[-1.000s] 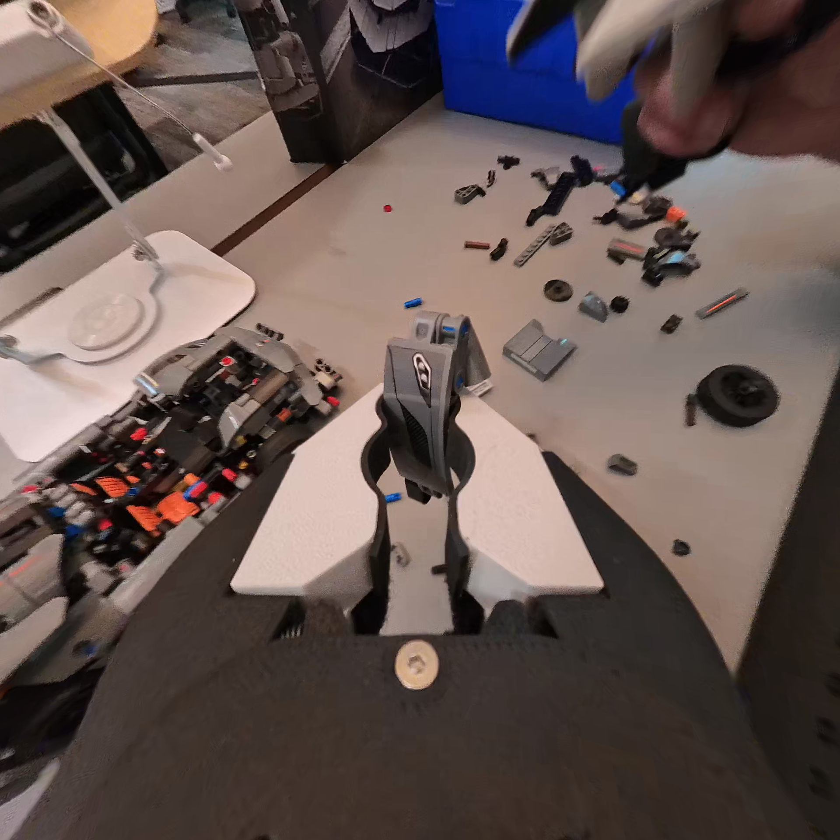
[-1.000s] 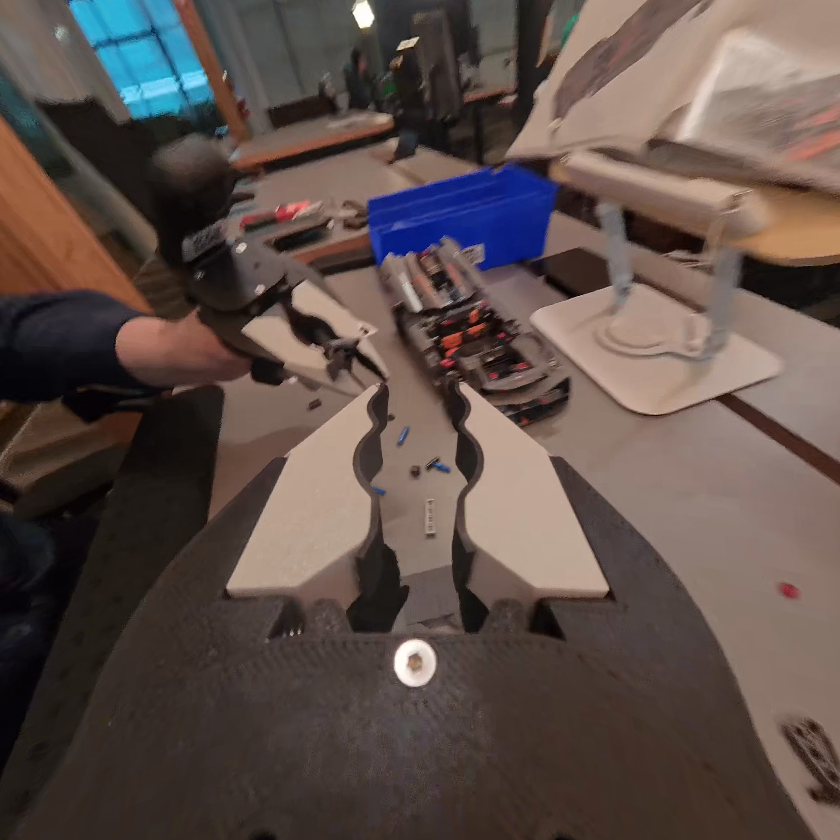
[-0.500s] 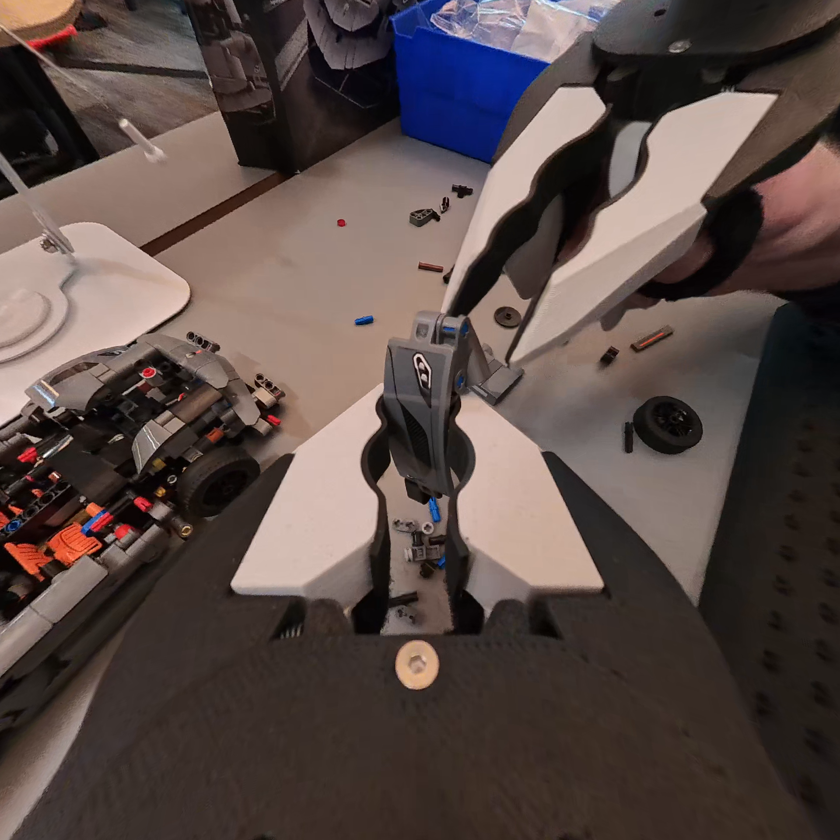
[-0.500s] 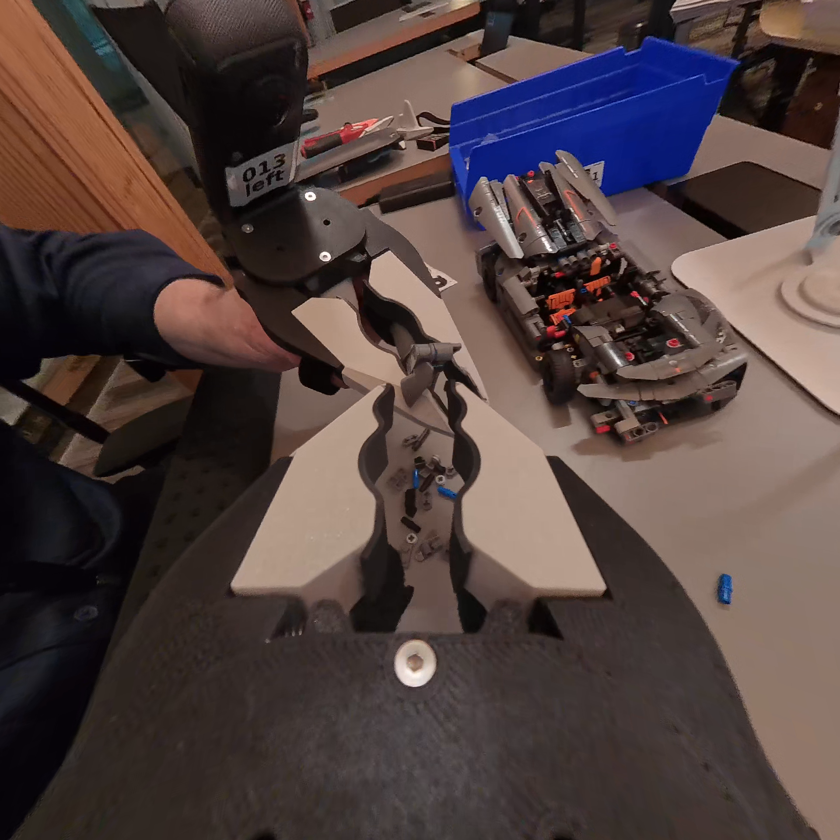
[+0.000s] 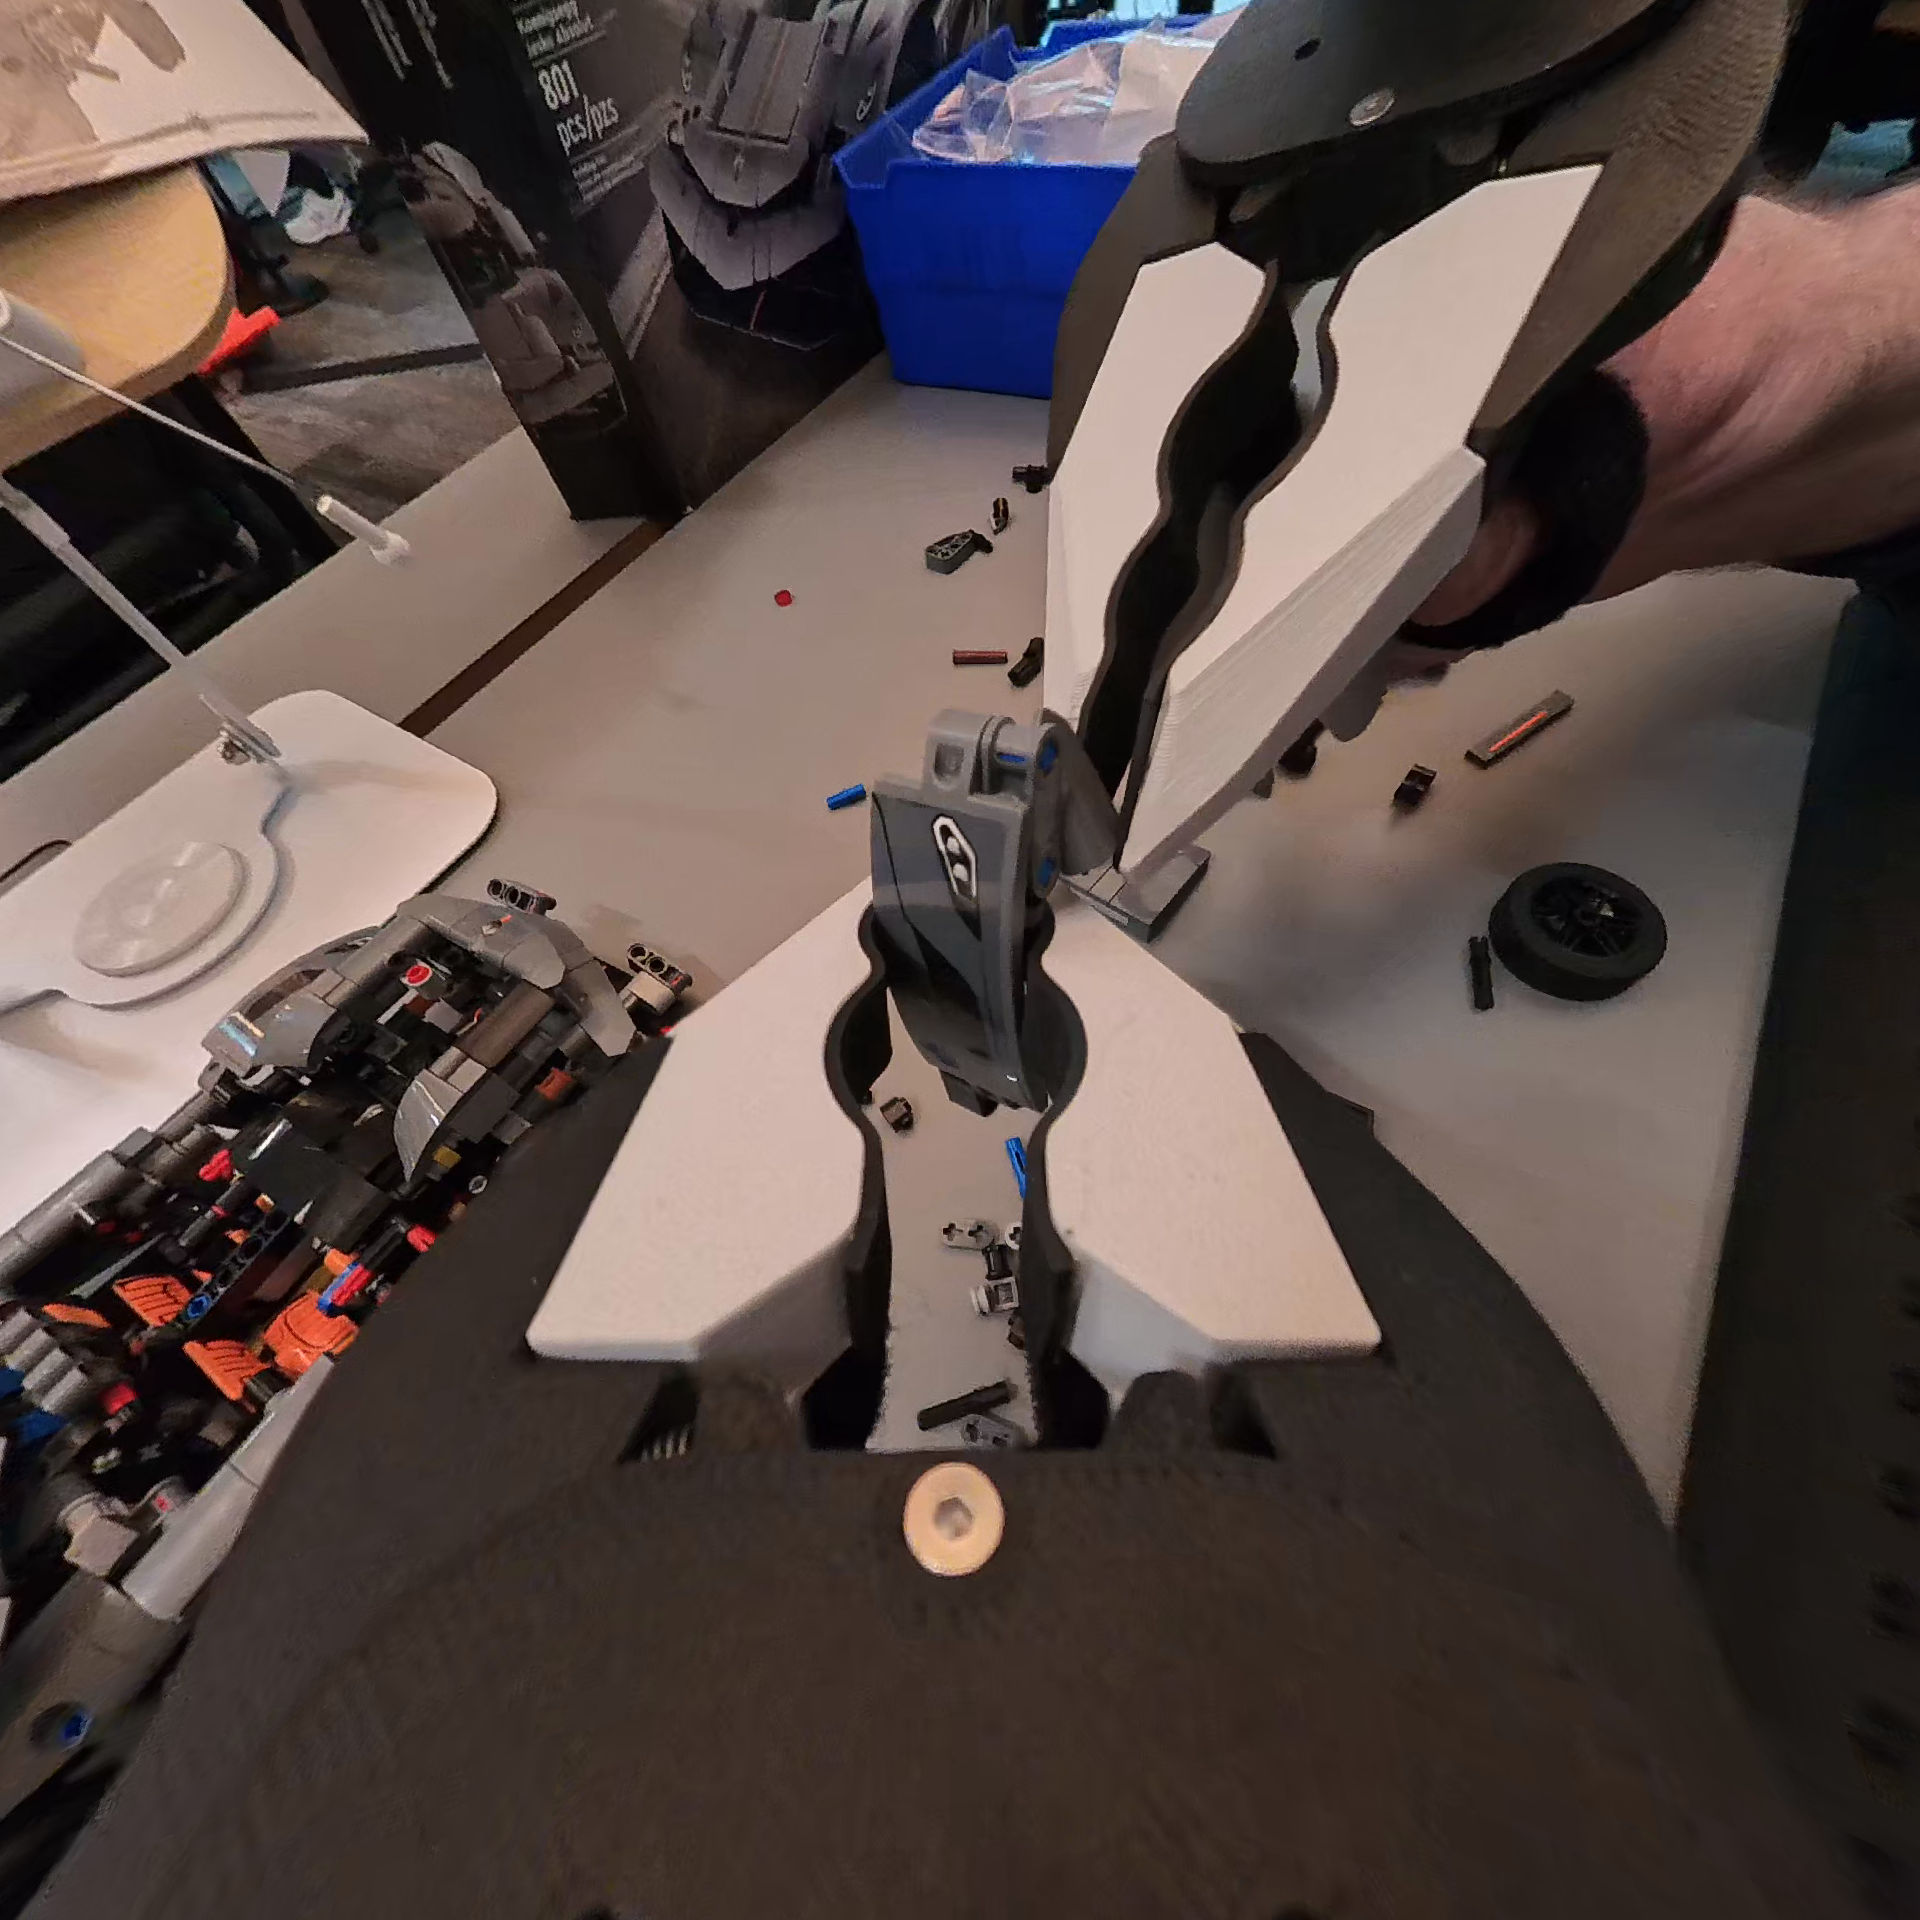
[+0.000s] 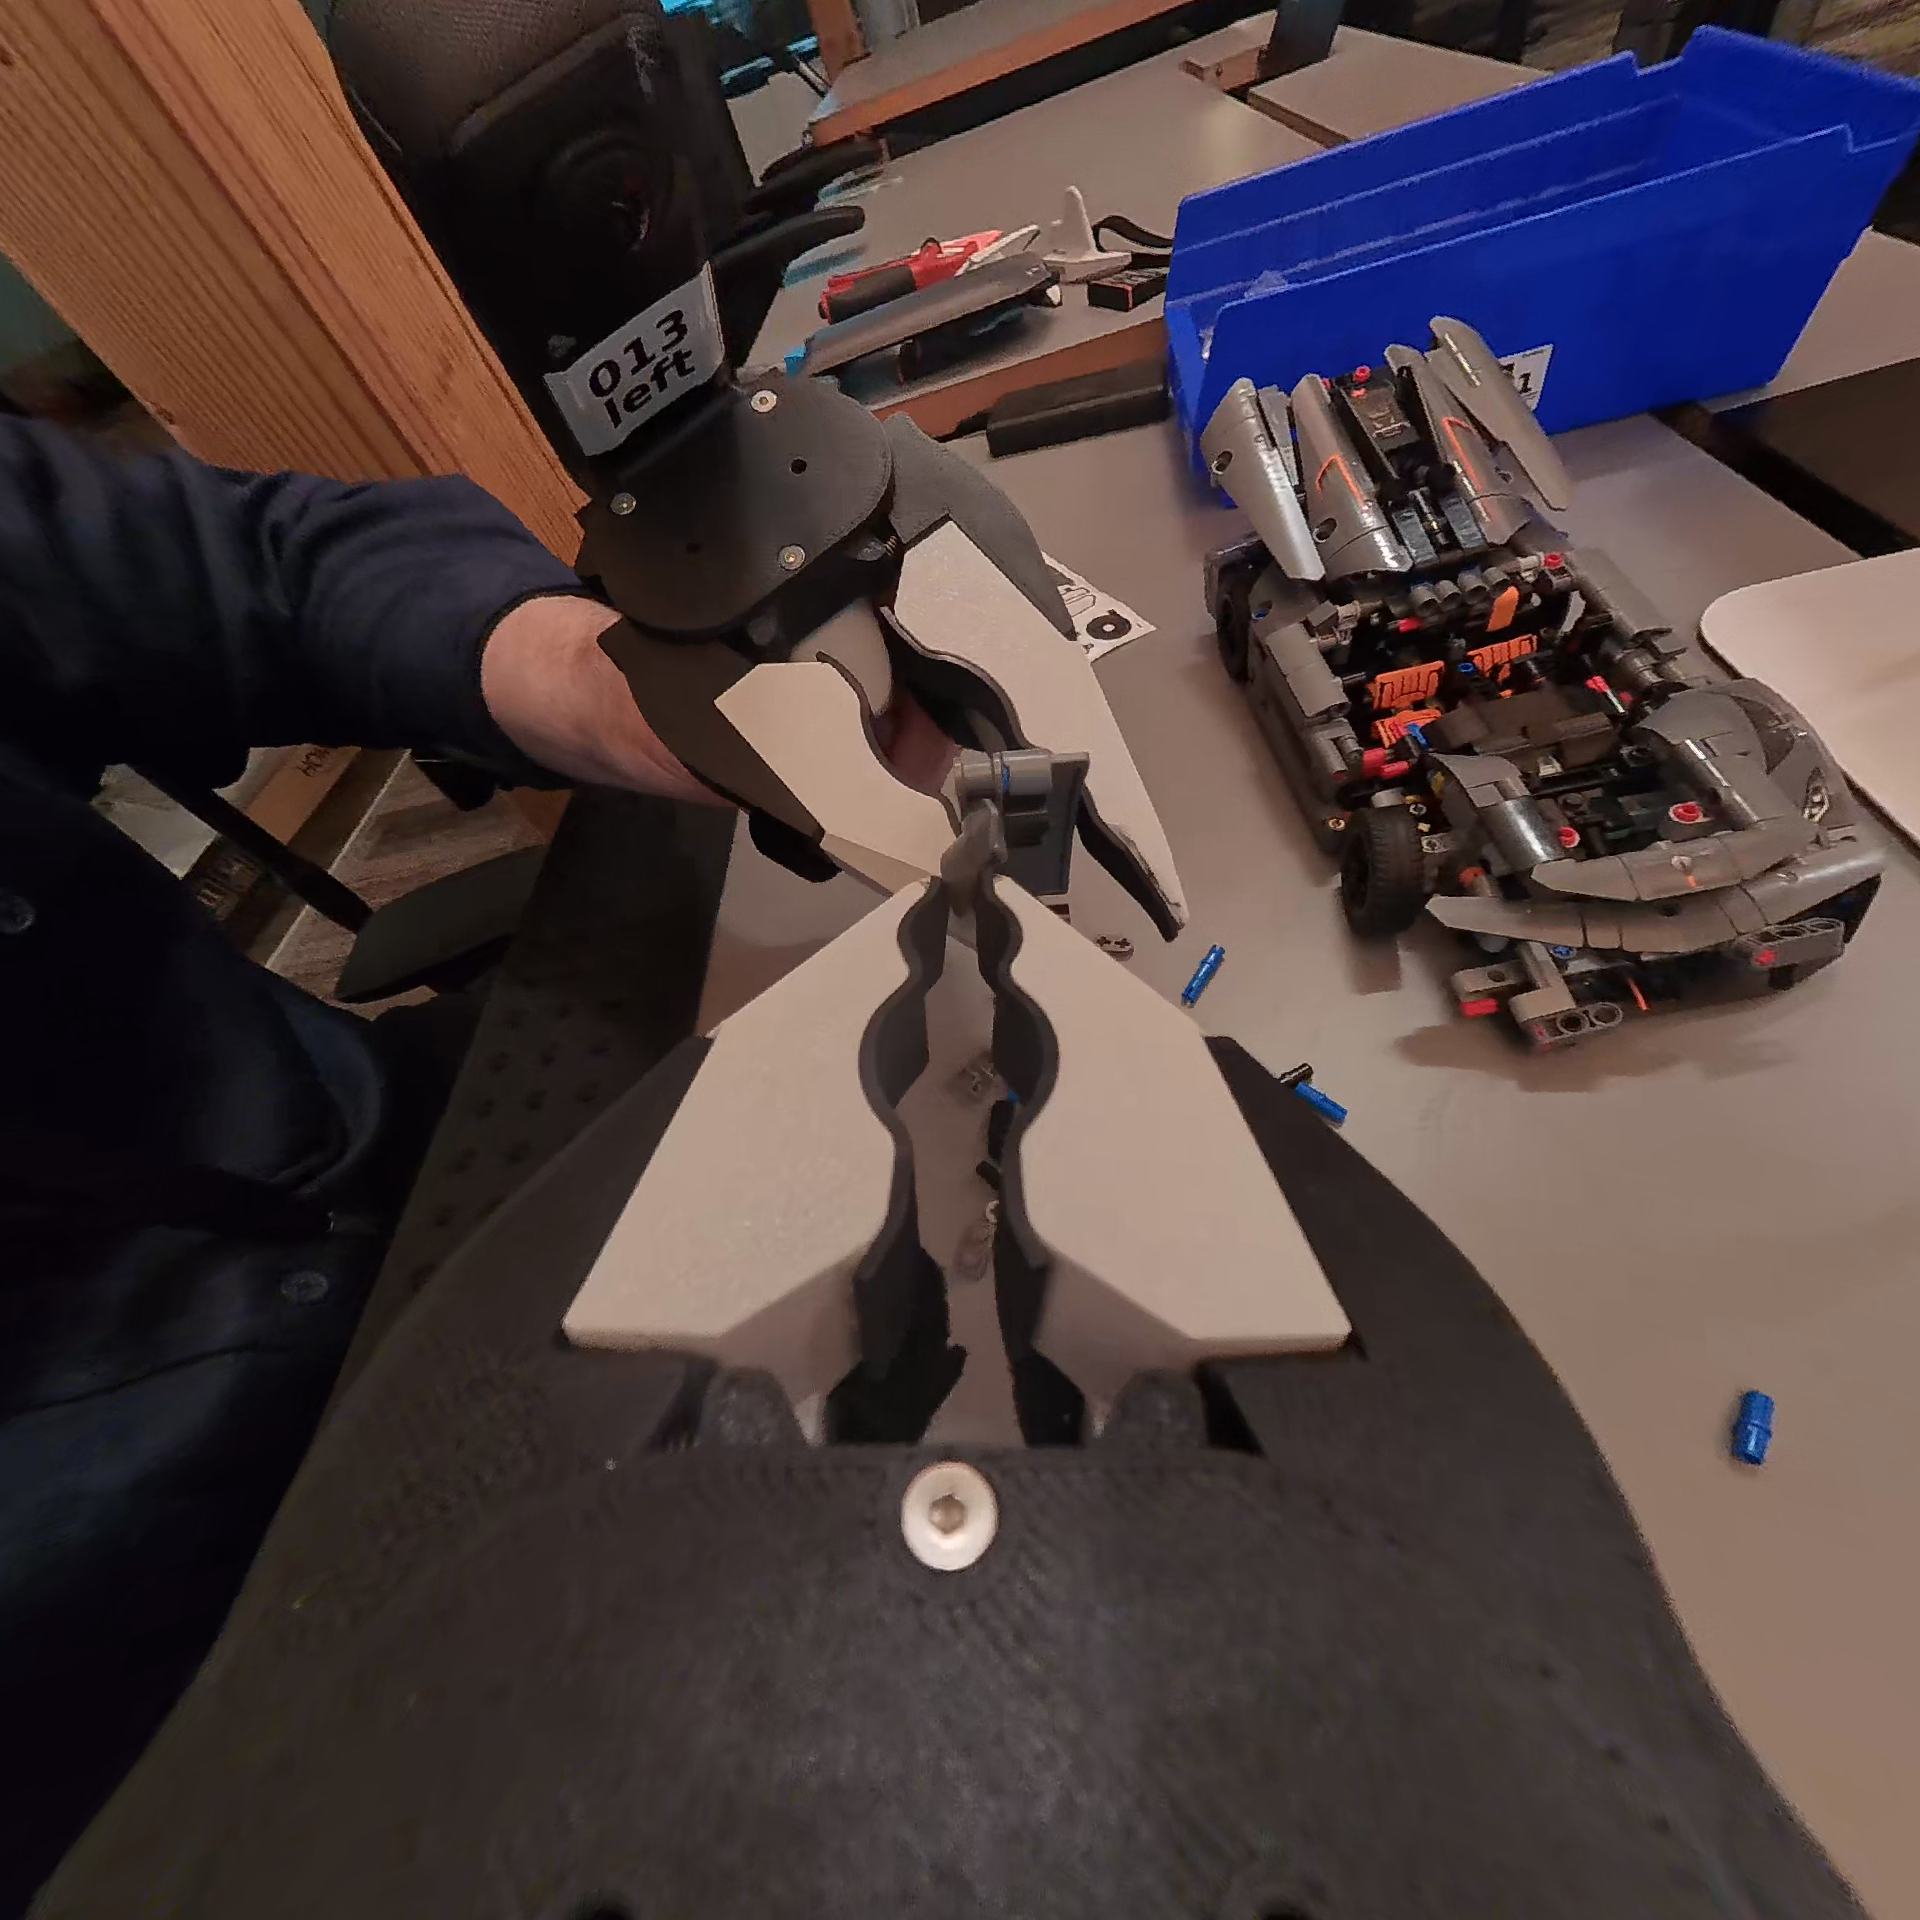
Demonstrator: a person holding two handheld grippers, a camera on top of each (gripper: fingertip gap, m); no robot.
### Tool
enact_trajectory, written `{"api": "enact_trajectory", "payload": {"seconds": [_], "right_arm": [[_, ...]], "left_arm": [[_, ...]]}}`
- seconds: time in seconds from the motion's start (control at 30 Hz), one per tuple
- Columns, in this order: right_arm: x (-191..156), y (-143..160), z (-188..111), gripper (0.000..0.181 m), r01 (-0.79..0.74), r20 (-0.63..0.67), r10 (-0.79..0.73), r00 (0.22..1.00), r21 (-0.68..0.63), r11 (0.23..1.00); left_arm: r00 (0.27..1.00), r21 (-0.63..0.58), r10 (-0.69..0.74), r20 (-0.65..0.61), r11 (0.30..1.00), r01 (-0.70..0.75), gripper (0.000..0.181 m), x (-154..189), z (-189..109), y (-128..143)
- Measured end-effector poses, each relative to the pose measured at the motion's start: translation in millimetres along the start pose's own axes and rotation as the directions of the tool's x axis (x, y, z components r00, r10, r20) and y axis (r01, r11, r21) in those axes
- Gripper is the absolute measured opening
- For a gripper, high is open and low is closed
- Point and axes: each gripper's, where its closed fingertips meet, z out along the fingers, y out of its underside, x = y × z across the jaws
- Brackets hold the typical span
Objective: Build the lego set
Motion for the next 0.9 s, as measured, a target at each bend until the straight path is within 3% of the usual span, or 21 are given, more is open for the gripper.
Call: {"api": "enact_trajectory", "payload": {"seconds": [0.23,0.43,0.7,0.9], "right_arm": [[-2.5,-4.4,-8.3,0.002,-0.002,0.042,0.0,0.999,0.026,1.0],[-7.7,-2.5,-8.7,0.002,0.009,0.073,-0.009,0.997,0.009,1.0],[-8.9,0.5,-15.1,0.002,0.021,0.101,-0.019,0.995,-0.012,1.0],[-6.7,4.0,-16.1,0.002,-0.001,0.114,0.003,0.993,-0.024,1.0]], "left_arm": [[0.996,0.044,-0.009,-0.093,0.999,0.013,0.031,11.8,-2.4,-6.0],[0.993,0.047,0.029,-0.113,0.999,-0.024,0.021,15.1,-5.3,-6.6],[0.986,0.055,0.073,-0.148,0.996,-0.066,0.021,22.7,-8.4,-9.8],[0.988,0.027,0.102,-0.113,0.995,-0.1,0.018,19.0,-7.6,-6.2]]}}
